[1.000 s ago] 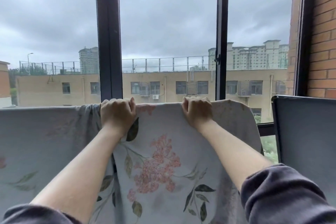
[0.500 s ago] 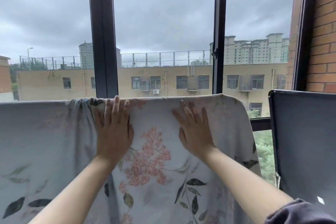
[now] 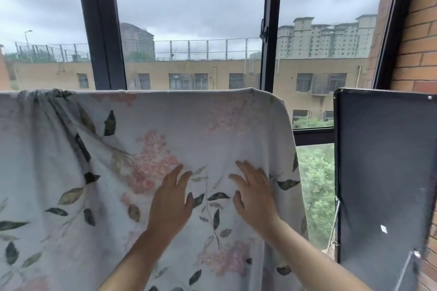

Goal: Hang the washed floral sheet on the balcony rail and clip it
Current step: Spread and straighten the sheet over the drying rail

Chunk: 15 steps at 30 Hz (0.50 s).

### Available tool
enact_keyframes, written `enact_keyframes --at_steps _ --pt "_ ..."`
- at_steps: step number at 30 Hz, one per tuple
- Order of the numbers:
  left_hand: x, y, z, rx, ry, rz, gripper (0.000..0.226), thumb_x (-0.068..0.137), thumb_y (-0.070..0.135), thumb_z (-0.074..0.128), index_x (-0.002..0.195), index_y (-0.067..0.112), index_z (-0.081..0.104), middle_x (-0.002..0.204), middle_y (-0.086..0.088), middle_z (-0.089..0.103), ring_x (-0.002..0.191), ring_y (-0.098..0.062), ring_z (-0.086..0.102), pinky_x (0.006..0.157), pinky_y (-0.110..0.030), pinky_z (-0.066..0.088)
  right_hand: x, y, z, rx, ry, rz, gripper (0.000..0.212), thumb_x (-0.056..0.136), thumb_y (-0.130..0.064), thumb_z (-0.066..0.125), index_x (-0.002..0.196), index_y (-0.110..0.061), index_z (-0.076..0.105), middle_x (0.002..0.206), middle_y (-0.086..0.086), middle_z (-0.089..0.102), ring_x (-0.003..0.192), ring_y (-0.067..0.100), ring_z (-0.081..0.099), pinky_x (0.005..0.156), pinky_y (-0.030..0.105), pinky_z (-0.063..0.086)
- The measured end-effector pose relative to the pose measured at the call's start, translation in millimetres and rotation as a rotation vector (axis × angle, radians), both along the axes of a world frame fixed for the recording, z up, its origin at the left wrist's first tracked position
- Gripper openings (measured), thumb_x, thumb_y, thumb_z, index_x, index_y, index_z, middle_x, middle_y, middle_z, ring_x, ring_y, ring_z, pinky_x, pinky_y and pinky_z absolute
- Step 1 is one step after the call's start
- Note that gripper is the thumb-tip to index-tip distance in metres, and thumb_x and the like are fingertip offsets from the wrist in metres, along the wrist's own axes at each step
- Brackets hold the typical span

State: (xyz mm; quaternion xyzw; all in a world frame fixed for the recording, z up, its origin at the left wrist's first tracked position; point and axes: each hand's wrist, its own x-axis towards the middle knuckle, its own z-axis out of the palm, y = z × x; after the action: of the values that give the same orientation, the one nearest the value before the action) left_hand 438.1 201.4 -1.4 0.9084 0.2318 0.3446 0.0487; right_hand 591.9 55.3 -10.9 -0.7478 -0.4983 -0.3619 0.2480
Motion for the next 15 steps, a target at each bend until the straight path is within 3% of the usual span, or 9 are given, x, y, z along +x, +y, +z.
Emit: enact_keyframes --at_steps 4,7,9,11,13,14,15 --pt "24.5 -34.8 -1.9 -0.046 0.021 -0.088 0.037 0.09 0.034 0.052 0.125 0.023 0.049 0.132 0.005 0.047 0.116 -0.015 0.05 0.086 -0.027 0.044 8.2 -23.0 -0.5 0.408 0.114 0.001 0.039 0.079 -0.019 0.05 0.118 -0.02 0.049 0.134 0.005 0.046 0.126 0.022 0.041 0.1 0.038 0.03" --pt "51.3 -73.3 -9.6 -0.162 0.114 -0.101 0.048 0.086 0.056 0.049 0.124 0.027 0.043 0.122 0.011 0.048 0.108 -0.01 0.051 0.081 -0.026 0.043 30.9 -46.7 -9.7 0.55 0.401 -0.108 0.047 0.084 -0.021 0.059 0.126 -0.022 0.039 0.138 0.003 0.042 0.127 0.024 0.04 0.101 0.046 0.032" --pt "73.0 -94.9 -16.7 -0.242 0.179 -0.079 0.058 0.081 0.065 0.048 0.123 0.024 0.04 0.118 0.009 0.047 0.107 -0.013 0.052 0.076 -0.027 0.04 48.5 -59.3 -21.0 0.437 0.638 -0.18 0.056 0.084 -0.023 0.062 0.132 -0.024 0.033 0.136 0.004 0.043 0.122 0.027 0.045 0.098 0.049 0.038" --pt "96.7 -110.7 -23.6 -0.272 0.213 -0.042 0.056 0.085 0.061 0.046 0.123 0.02 0.04 0.119 0.005 0.047 0.107 -0.019 0.054 0.074 -0.03 0.04 62.1 -70.4 -36.8 0.185 0.735 -0.273 0.044 0.088 -0.026 0.057 0.128 -0.023 0.039 0.125 0.006 0.051 0.108 0.03 0.054 0.088 0.045 0.046" --pt "113.1 -116.1 -27.6 -0.2 0.197 0.039 0.039 0.094 0.045 0.039 0.123 0.019 0.044 0.119 0.001 0.053 0.104 -0.023 0.059 0.077 -0.034 0.046 74.4 -82.9 -40.6 0.119 0.757 -0.32 0.013 0.093 -0.024 0.049 0.105 -0.02 0.05 0.097 0.007 0.061 0.082 0.03 0.058 0.069 0.039 0.049" --pt "117.5 -117.3 -28.4 -0.17 0.186 0.076 0.034 0.097 0.038 0.036 0.123 0.02 0.047 0.117 -0.001 0.057 0.102 -0.024 0.061 0.077 -0.035 0.048 80.6 -91.0 -38.2 0.134 0.767 -0.335 0.006 0.094 -0.022 0.047 0.09 -0.018 0.051 0.081 0.005 0.061 0.07 0.028 0.056 0.06 0.036 0.046" --pt "119.6 -116.4 -30.6 -0.156 0.185 0.092 0.032 0.098 0.035 0.034 0.121 0.021 0.051 0.114 -0.001 0.061 0.1 -0.024 0.063 0.077 -0.035 0.049 87.8 -98.4 -34.9 0.156 0.75 -0.347 0.015 0.095 -0.02 0.047 0.08 -0.017 0.049 0.07 0.002 0.056 0.062 0.025 0.052 0.053 0.033 0.041"
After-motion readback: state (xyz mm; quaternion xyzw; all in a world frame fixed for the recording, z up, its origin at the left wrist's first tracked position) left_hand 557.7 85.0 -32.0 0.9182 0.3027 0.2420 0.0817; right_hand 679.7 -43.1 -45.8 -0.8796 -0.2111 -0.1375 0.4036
